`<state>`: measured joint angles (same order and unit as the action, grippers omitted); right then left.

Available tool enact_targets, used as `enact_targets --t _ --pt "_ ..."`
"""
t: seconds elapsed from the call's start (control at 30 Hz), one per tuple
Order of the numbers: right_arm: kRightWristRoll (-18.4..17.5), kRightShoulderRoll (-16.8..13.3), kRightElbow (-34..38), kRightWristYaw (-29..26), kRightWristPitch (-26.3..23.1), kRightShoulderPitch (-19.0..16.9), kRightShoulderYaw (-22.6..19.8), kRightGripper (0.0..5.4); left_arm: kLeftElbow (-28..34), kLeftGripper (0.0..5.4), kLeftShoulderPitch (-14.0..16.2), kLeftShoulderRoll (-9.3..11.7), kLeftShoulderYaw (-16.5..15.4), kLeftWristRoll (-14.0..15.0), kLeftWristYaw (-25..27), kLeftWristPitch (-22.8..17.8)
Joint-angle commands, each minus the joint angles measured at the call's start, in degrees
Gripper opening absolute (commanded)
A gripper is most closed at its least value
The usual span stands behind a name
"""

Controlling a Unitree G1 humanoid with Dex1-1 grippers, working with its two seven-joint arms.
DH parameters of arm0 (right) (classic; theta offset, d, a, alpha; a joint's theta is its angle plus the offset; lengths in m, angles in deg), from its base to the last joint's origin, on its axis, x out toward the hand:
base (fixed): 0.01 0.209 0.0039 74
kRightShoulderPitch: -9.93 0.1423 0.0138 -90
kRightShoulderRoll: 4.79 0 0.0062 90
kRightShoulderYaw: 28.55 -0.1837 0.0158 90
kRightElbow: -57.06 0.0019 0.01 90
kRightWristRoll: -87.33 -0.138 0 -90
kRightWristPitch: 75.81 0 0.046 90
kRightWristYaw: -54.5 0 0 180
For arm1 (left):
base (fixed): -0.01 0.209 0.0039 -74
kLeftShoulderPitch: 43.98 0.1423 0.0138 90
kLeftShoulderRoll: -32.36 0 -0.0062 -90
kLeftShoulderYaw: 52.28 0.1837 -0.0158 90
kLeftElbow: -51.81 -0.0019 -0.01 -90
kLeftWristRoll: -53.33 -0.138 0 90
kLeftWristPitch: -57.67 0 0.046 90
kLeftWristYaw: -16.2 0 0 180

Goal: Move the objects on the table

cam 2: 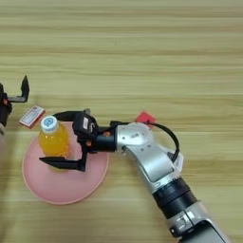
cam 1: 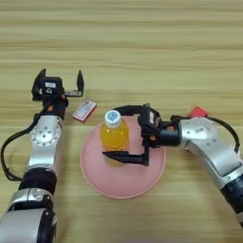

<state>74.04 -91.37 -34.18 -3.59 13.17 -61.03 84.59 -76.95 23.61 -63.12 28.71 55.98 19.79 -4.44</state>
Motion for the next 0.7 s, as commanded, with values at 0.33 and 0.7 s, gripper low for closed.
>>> enact_targets --t 0.33,0.7 --pt "-9.1 -2.5 18.3 2.5 -7.3 0.9 -6.8 5.35 -0.1 5.40 -0.6 0.1 0.3 -0.4 -0.3 0.3" --pt "-13.1 -6.3 23.2 4.5 -8.5 -1.9 -12.5 5.35 -0.2 5.40 -0.7 -0.2 0.6 -0.7 -0.7 0.4"
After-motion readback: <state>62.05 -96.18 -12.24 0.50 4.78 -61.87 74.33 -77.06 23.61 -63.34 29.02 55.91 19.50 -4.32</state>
